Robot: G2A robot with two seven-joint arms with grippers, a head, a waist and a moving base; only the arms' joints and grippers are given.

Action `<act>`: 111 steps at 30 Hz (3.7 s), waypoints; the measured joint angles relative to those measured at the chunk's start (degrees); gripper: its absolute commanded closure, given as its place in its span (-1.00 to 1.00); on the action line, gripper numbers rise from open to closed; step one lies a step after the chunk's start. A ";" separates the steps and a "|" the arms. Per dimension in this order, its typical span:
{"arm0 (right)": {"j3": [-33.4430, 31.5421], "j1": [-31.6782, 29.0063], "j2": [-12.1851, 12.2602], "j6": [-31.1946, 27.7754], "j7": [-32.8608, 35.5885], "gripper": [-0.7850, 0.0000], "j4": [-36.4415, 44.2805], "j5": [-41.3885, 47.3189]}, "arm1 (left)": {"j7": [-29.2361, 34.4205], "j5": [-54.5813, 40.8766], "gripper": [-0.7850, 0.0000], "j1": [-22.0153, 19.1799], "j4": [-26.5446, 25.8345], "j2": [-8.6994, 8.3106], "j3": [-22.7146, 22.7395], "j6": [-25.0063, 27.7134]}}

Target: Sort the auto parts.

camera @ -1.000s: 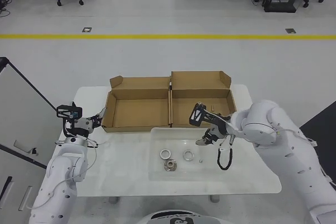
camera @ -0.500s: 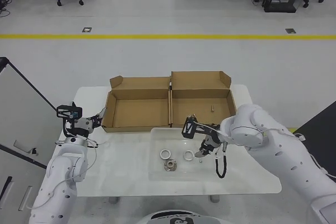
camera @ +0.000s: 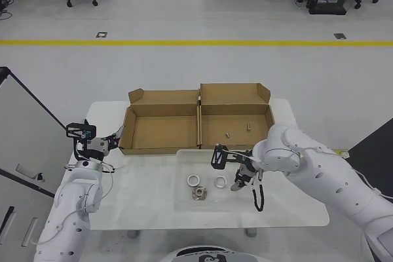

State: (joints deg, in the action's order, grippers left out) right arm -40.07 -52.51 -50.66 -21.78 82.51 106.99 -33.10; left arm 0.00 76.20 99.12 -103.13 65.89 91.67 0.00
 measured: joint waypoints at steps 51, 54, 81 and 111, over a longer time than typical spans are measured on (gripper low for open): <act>21.55 11.66 -5.45 2.24 2.24 0.24 -14.44 1.88 | 0.00 0.00 -1.00 0.00 0.00 0.00 0.00 0.00; 22.20 12.40 -5.81 1.82 1.82 0.29 -15.59 2.68 | 0.00 0.00 -1.00 0.00 0.00 0.00 0.00 0.00; 18.37 15.09 -4.06 2.85 2.53 1.00 -12.30 11.92 | 0.00 0.00 -1.00 0.00 0.00 0.00 0.00 0.00; -2.89 6.02 2.38 -12.30 -12.09 1.00 -22.40 53.31 | 0.00 0.00 -1.00 0.00 0.00 0.00 0.00 0.00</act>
State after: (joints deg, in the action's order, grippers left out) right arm -42.96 -46.48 -48.28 -34.08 70.42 84.58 20.21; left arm 0.00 76.20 99.12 -103.13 65.89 91.67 0.00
